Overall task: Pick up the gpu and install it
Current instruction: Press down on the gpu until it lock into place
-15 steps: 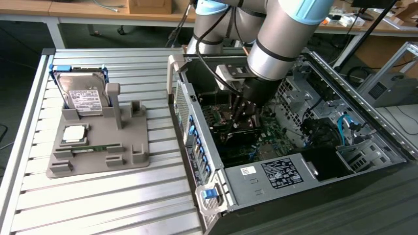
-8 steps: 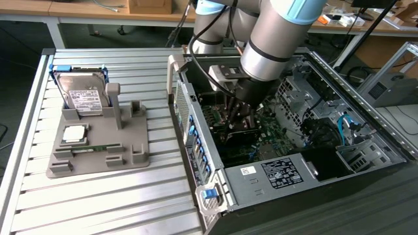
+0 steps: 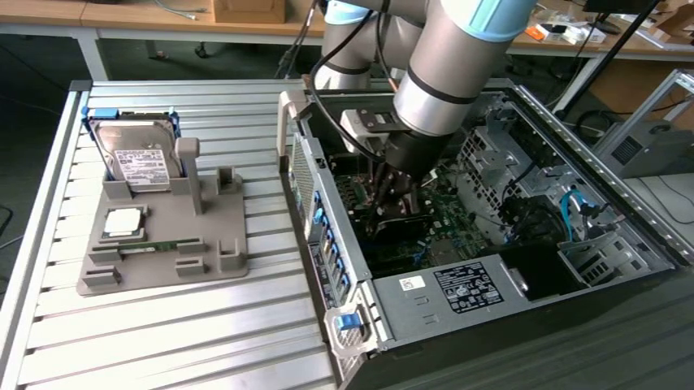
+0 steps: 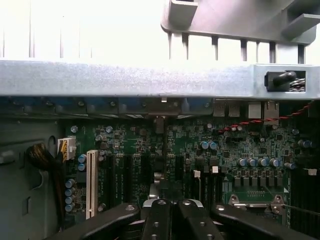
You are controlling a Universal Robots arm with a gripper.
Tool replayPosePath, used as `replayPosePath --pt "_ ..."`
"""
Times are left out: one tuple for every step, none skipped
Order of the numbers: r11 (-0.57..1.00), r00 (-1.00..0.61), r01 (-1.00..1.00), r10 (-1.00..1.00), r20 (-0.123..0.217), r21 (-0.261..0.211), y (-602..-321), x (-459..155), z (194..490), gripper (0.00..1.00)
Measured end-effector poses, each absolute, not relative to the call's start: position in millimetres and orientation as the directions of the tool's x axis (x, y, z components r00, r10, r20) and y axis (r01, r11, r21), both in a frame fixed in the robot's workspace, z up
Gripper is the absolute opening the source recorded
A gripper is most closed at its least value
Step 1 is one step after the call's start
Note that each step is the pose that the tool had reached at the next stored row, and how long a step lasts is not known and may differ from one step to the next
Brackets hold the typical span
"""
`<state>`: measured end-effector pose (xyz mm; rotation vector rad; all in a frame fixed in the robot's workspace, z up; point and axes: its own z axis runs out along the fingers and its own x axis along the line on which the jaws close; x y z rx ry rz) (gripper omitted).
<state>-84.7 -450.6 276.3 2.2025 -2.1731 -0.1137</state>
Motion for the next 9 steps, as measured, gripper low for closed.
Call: replayPosePath --pt "-0.014 0.013 -0.996 -1.0 -0.02 0.084 -451.0 -85.4 276.3 0.11" --pt "-0.014 0.013 -0.996 -1.0 -0.02 0.084 -451.4 -85.7 276.3 0.11" --pt "-0.015 0.013 -0.996 -1.0 -0.02 0.084 -451.7 -86.0 276.2 0.11" --pt "-0.015 0.013 -0.996 -1.0 -0.02 0.084 -452.0 -86.1 276.2 0.11" --pt "-0.015 0.013 -0.996 -1.0 -0.02 0.084 -452.0 -86.2 276.2 0.11" --pt "-0.015 0.013 -0.996 -1.0 -0.02 0.084 -452.0 -86.2 276.2 0.11" --pt "-0.015 0.013 -0.996 -1.0 -0.02 0.084 -452.0 -86.2 276.1 0.11" --pt "-0.015 0.013 -0.996 -1.0 -0.02 0.084 -452.1 -86.3 276.0 0.11" --pt "-0.015 0.013 -0.996 -1.0 -0.02 0.084 -452.0 -86.3 275.9 0.11"
